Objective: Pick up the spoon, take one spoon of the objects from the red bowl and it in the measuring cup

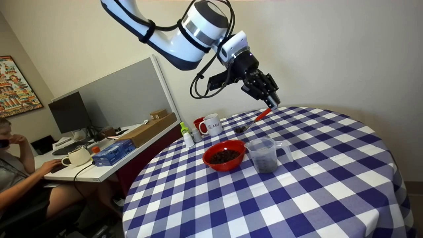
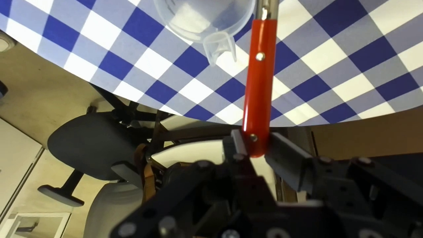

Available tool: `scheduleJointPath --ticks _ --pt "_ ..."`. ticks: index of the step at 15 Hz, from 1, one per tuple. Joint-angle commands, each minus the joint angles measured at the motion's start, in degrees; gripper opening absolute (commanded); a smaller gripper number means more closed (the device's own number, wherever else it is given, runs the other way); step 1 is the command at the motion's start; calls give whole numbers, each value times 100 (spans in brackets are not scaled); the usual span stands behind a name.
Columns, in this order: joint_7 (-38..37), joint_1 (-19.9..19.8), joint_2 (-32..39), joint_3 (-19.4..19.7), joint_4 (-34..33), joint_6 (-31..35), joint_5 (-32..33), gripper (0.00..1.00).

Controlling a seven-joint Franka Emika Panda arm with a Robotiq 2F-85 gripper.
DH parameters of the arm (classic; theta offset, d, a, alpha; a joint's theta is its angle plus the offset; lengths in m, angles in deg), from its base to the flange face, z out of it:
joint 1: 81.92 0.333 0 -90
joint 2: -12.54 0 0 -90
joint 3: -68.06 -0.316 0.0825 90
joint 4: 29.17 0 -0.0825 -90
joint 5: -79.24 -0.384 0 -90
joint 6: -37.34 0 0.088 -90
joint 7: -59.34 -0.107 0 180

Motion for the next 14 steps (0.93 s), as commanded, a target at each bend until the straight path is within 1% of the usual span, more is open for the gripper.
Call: scheduleJointPath --ticks 1,9,14 --pt "191 -36 10 164 -191 -167 -237 7" --pt "170 -227 -20 455 -163 -113 -226 7" --pt "72 -177 -87 569 2 -12 -24 7"
